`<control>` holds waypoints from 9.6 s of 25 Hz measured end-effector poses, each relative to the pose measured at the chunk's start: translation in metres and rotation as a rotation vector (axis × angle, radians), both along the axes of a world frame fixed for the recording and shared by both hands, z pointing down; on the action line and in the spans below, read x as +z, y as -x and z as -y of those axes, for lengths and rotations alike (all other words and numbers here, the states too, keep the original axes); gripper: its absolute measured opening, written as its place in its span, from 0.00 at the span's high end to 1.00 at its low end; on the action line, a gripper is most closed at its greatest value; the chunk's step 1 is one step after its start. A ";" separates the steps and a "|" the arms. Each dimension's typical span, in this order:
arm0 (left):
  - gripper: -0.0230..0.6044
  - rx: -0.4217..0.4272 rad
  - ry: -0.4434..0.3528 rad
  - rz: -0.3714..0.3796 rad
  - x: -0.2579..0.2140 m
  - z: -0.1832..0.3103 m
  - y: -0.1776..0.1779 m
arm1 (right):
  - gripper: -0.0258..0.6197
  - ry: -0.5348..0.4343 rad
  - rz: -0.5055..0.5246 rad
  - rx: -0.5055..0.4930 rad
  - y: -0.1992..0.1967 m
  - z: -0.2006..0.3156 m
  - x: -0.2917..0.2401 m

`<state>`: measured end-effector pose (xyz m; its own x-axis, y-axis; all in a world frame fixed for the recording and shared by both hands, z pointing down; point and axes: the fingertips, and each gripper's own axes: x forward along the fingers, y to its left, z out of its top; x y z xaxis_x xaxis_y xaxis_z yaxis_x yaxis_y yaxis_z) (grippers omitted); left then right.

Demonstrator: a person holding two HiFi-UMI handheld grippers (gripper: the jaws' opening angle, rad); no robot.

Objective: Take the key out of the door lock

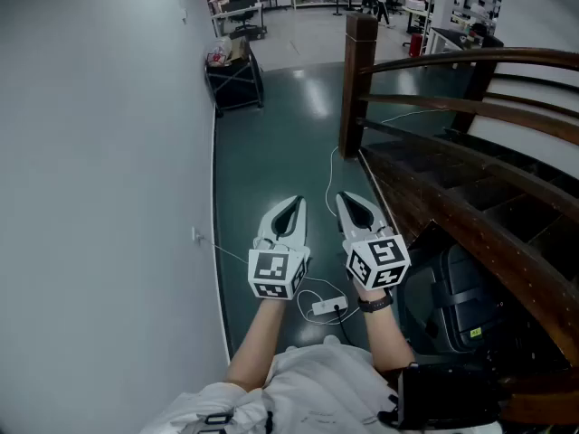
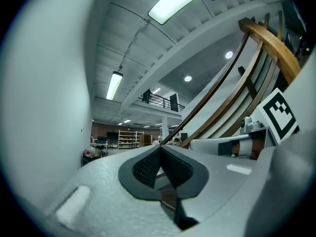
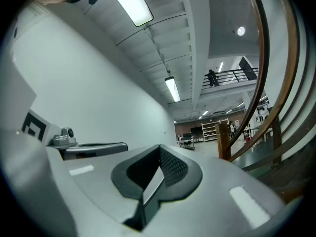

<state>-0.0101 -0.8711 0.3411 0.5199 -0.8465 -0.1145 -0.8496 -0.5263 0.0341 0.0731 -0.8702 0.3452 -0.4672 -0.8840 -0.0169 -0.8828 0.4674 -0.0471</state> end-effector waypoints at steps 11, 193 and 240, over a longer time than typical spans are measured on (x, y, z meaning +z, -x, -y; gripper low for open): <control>0.96 0.014 0.002 0.001 0.010 0.001 0.024 | 0.96 0.006 -0.021 0.038 0.017 -0.001 0.007; 0.96 -1.961 0.139 0.019 0.108 -1.677 0.150 | 0.96 0.092 -0.015 -2.012 0.266 -1.591 0.108; 0.83 -1.826 0.113 0.011 0.142 -1.725 0.282 | 0.62 0.997 -0.188 -1.718 0.294 -1.578 0.335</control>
<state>-0.2924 0.8540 0.4834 -0.9558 -0.2928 -0.0267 -0.2927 0.9562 -0.0092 -0.2207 0.7074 0.6803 -0.6186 0.7451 0.2491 0.3555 0.5483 -0.7570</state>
